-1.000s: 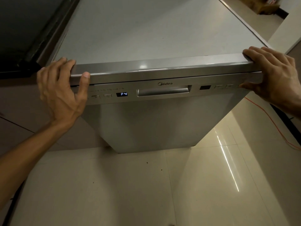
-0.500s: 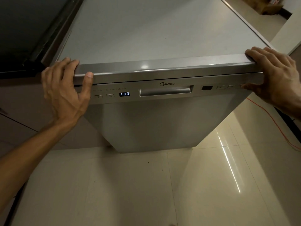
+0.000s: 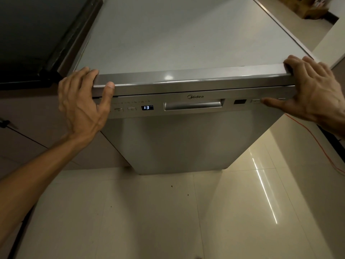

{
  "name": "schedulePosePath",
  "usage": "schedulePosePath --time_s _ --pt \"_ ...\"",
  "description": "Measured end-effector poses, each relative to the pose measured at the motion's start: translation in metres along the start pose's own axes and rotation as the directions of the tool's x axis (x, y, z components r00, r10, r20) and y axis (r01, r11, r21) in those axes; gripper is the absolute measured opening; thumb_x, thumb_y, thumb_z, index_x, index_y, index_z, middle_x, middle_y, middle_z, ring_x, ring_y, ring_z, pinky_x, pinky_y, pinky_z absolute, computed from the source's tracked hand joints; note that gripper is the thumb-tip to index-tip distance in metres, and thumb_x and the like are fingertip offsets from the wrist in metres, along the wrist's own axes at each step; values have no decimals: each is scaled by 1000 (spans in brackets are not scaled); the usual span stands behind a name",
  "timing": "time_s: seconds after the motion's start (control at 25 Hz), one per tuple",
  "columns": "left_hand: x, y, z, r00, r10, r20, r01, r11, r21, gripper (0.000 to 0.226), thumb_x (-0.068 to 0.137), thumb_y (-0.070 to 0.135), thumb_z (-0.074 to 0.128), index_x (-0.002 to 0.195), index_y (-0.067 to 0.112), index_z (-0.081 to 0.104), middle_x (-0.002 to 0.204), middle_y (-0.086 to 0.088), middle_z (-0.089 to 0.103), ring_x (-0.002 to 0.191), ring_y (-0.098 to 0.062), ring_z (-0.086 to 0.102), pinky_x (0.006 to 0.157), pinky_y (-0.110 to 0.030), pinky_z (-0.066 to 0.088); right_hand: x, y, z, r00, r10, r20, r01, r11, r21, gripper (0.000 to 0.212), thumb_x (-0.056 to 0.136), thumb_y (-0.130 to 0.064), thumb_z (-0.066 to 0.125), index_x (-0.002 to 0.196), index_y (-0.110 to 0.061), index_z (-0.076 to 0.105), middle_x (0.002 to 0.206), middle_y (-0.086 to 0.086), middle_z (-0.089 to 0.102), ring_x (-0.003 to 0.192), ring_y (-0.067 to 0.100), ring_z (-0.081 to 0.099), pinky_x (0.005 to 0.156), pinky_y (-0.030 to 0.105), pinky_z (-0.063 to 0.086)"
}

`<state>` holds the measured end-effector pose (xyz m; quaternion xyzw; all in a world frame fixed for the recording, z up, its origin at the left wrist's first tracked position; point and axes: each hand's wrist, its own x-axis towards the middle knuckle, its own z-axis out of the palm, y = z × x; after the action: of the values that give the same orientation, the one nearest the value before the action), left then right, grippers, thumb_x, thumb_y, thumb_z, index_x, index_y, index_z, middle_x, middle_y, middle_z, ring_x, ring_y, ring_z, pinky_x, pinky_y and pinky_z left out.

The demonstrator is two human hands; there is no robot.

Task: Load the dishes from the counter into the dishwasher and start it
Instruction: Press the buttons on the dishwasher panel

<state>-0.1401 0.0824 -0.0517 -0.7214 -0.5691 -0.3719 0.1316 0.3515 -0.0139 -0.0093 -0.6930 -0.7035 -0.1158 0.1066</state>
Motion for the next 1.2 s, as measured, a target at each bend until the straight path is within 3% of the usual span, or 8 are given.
schedulePosePath --time_s 0.12,0.28,0.36,0.44,0.56,0.72,0.84,1.2 --pt "4 4 -5 999 -48 9 48 999 -16 63 99 60 33 133 13 57 137 -8 57 130 -22 48 111 -34 29 4 -8 -7 999 33 32 -34 999 42 89 70 -85 45 122 -12 38 114 15 49 106 33 46 103 54 34" --pt "8 8 -12 996 -73 58 75 997 -34 62 99 57 34 131 10 60 135 -10 59 128 -23 51 108 -38 38 19 -21 -15 988 46 150 -54 997 50 86 76 -90 22 108 -13 40 104 11 47 93 27 45 95 52 38" --pt "14 10 -19 990 -70 121 70 998 3 58 98 53 37 128 9 60 132 -12 59 124 -28 51 100 -42 42 28 -31 -13 979 35 202 -40 999 23 94 79 -88 12 126 -11 41 131 16 47 113 31 46 105 56 33" --pt "24 12 -27 979 -42 198 35 999 40 48 96 47 41 117 8 59 121 -15 58 111 -33 53 85 -42 42 35 -40 -9 966 61 252 -66 998 13 104 79 -88 6 153 -17 20 162 8 17 146 29 22 118 54 15" --pt "37 14 -28 947 -2 320 -9 999 35 34 97 36 42 114 8 51 113 -17 55 98 -33 55 77 -40 39 49 -58 -10 948 84 307 -118 989 92 105 76 -89 1 157 -22 7 164 0 1 151 21 4 120 54 6" --pt "47 13 -24 888 -2 460 -33 997 69 57 94 44 27 136 7 39 135 -21 48 116 -34 50 95 -47 39 75 -104 -6 952 -11 305 -37 988 153 93 86 -80 8 157 -20 5 164 2 1 150 22 4 120 54 4" --pt "51 12 -21 817 -47 574 -24 993 115 72 95 53 17 154 12 19 161 -12 19 147 -27 21 119 -45 20 84 -136 5 959 -37 282 4 993 119 82 92 -72 8 157 -22 7 164 1 2 151 22 3 120 55 4" --pt "57 12 -26 725 -127 676 31 988 153 70 100 58 18 156 18 2 164 -2 -4 150 -19 -4 122 -37 1 87 -150 3 958 -1 288 -38 991 130 82 92 -72 7 156 -22 11 164 0 6 151 24 2 119 58 4"
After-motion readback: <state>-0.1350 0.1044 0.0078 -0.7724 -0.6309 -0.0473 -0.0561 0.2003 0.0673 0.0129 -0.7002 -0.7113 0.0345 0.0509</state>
